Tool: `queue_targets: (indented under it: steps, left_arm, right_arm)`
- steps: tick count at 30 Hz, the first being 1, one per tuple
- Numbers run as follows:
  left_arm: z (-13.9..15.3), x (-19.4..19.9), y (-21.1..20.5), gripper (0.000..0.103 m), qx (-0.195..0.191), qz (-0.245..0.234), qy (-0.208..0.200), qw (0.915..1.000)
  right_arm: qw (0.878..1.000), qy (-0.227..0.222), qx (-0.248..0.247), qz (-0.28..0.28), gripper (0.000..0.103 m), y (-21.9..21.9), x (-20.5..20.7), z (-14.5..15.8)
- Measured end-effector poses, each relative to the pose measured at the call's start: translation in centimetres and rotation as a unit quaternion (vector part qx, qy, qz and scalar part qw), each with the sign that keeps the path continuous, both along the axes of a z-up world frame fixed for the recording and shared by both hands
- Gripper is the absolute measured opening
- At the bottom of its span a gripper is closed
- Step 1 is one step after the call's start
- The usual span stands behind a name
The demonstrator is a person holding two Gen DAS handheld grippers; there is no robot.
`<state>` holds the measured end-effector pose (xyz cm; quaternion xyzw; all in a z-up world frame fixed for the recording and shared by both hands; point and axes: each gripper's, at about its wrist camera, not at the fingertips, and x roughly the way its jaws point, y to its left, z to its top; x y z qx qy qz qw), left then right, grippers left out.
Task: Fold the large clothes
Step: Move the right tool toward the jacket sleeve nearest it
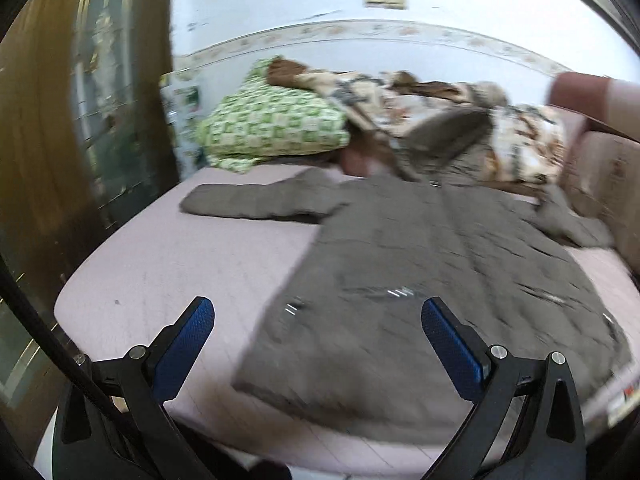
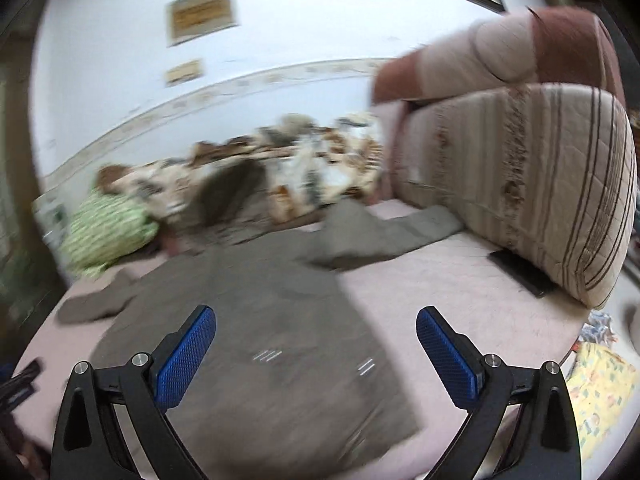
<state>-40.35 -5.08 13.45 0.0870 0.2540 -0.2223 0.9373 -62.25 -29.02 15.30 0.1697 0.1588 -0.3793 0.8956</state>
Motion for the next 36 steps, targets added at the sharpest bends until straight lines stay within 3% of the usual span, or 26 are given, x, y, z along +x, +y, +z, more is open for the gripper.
queue_targets:
  steps: [3,6,8,12,18,36]
  left_arm:
    - [0.8,-3.2,0.3,0.103,-0.018,-0.024,-0.01,0.9995]
    - [1.4,-4.5,0.3,0.103,-0.017,-0.033,-0.016,0.9992]
    - [1.3,-4.7,0.6,0.103,-0.028,-0.032,-0.011,0.999]
    - [0.6,-4.3,0.5,0.103,-0.019,-0.026,-0.002,0.9995]
    - [0.0,-3.5,0.8,0.103,-0.006,-0.024,0.011,0.9996]
    - [-0.8,-2.9,0.2,0.103,0.004,-0.022,0.014,0.9997]
  right_arm:
    - [0.998,-0.007,-0.025,0.05,0.102,4.3,1.0,1.6]
    - [0.994,0.0,-0.066,0.085,0.102,7.3,1.8,3.2]
    - [0.992,-0.003,-0.065,0.107,0.102,8.4,2.2,3.1]
    - [0.991,0.029,-0.051,0.12,0.102,8.6,4.1,2.0]
    - [0.99,0.041,-0.036,0.131,0.102,8.6,5.4,0.7]
    - [0.989,0.046,-0.023,0.139,0.102,7.6,6.3,-0.7]
